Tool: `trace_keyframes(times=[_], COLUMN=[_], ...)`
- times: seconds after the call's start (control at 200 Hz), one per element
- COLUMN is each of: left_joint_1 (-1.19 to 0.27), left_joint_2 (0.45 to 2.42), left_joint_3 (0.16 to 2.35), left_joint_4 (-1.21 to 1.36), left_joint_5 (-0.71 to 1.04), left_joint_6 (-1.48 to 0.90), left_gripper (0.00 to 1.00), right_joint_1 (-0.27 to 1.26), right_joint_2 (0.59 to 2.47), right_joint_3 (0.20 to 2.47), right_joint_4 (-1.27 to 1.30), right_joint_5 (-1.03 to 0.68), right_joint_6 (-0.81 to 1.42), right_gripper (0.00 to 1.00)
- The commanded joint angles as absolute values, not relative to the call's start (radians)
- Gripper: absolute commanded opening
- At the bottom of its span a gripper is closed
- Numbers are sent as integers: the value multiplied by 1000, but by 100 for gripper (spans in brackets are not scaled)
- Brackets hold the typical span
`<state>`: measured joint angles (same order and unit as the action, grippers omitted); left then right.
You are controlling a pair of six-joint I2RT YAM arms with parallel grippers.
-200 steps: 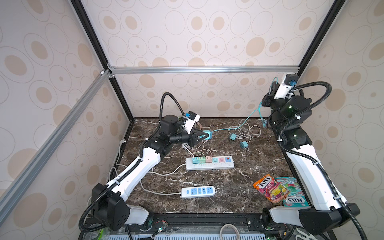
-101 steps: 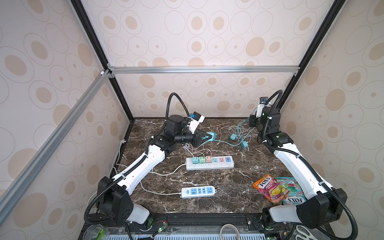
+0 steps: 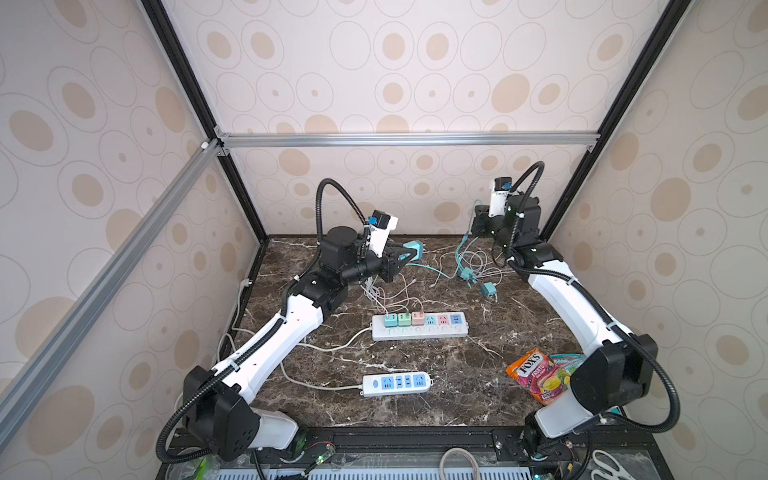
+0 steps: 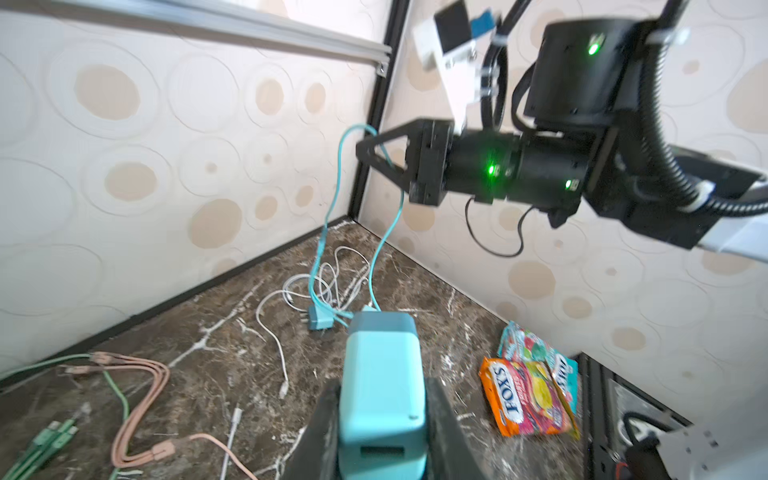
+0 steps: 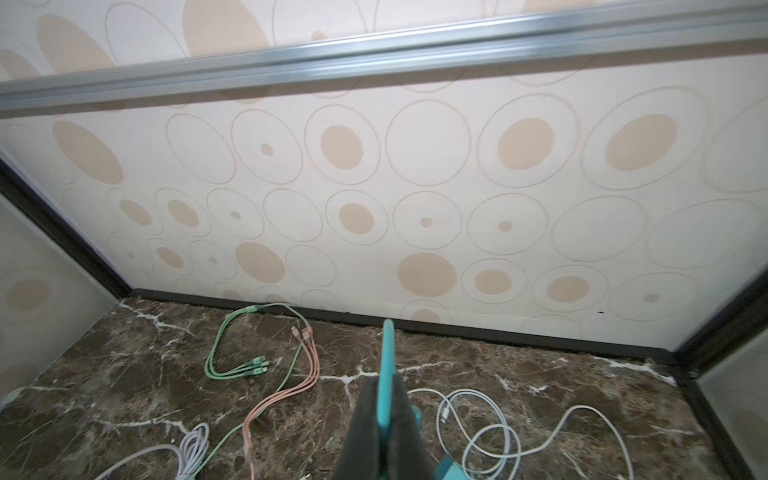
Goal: Insert the plug
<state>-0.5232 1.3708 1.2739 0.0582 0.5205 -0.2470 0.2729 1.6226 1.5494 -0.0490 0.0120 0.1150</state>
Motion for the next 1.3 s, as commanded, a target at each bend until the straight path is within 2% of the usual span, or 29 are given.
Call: trace_keyframes(times=[0.0,0.145,0.335,0.44,0.57,0.675,0.735,0.81,0.925,1.035,1.075,1.14,1.29], left_joint_1=[-513,-469,-402,-386,-385,-387,-393,-416,-449,-481,-491,-512,-528], left_joint_2=[1338,1330,1336,1350,1379,1428,1468,1514,1567,1606,1625,1658,1724], left_joint_3=[1287,1327,1387,1423,1416,1375,1360,1354,1372,1401,1424,1466,1553], left_joint_4=[163,162,171,163,126,94,82,76,63,32,1,-62,-156], left_joint_5=[338,142,9,-6,70,222,293,317,363,386,398,395,349], left_joint_6=[-249,-263,-234,-187,-124,-106,-104,-102,-83,-41,-12,40,100], left_gripper=[0,0,0,0,0,0,0,0,0,0,0,0,0], right_joint_1=[330,387,457,486,487,485,479,466,433,385,371,355,350], right_joint_2=[1675,1778,1948,2042,2102,2108,2103,2077,1999,1949,1942,1929,1875], right_joint_3=[1629,1714,1888,1986,2007,1944,1902,1839,1704,1623,1611,1591,1532], right_joint_4=[22,31,23,10,-17,-53,-84,-114,-83,-76,-90,-109,-152], right_joint_5=[-54,-77,-125,-148,-84,7,38,70,157,138,109,46,46], right_joint_6=[129,136,173,191,238,206,190,196,238,285,285,263,183], right_gripper=[0,0,0,0,0,0,3,7,5,5,11,35,66])
